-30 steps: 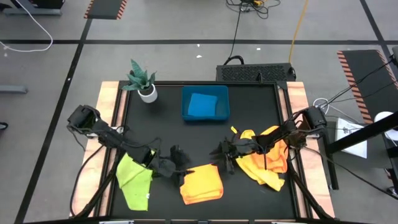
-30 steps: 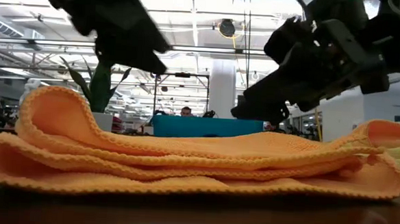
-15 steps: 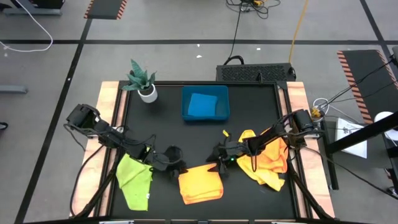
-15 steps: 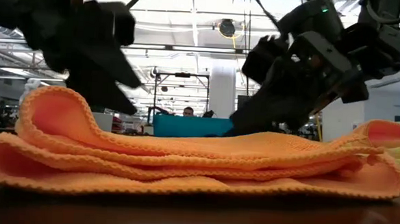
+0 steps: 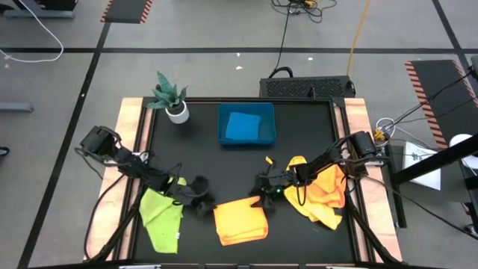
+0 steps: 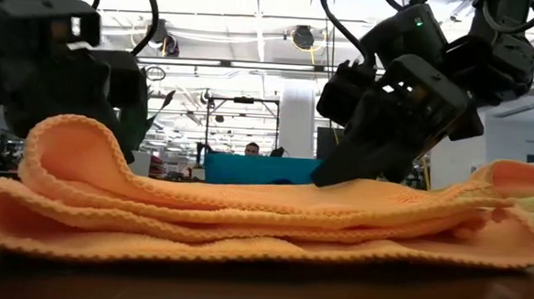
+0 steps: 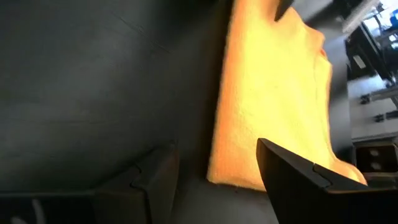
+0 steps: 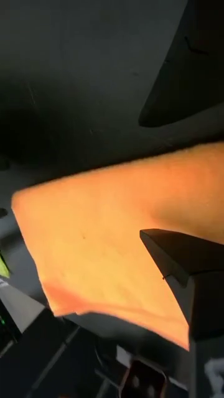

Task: Fold microfiber towels
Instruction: Put the left orange microfiber cloth

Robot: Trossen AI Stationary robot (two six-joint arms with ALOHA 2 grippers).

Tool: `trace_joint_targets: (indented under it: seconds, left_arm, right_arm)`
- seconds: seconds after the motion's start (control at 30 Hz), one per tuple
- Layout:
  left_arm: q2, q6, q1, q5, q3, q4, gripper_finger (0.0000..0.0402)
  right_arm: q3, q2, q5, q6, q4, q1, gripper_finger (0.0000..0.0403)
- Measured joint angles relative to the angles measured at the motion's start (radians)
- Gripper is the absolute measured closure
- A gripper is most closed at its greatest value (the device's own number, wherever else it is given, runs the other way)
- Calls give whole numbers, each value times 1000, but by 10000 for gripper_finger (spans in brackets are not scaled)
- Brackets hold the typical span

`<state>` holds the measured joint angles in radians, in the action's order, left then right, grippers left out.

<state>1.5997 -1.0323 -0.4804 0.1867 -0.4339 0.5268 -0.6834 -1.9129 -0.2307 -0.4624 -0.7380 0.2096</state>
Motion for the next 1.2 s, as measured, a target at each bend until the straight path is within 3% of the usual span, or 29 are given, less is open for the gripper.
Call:
trace_joint_targets:
  seconds: [0.4, 0.63, 0.77, 0.97, 1.07, 1.2]
  left_arm:
    - [155, 24, -29, 4, -105, 8, 183]
    - [170, 70, -28, -44, -136, -45, 189]
    - [171, 130, -20, -41, -135, -57, 240]
    - [173, 327, 12, -27, -133, -45, 384]
    - [165, 365, 47, -61, -134, -34, 391]
    - [111, 468, 98, -19, -129, -35, 395]
  right_arm:
    - [3, 65, -77, -25, 135, 10, 131]
    - [3, 73, -41, 0, 176, 23, 183]
    - [3, 72, -25, 44, 188, 23, 232]
    - [4, 78, 47, 157, 197, 19, 343]
    - [5, 98, 57, 186, 206, 8, 392]
    - [8, 159, 102, 211, 255, 1, 394]
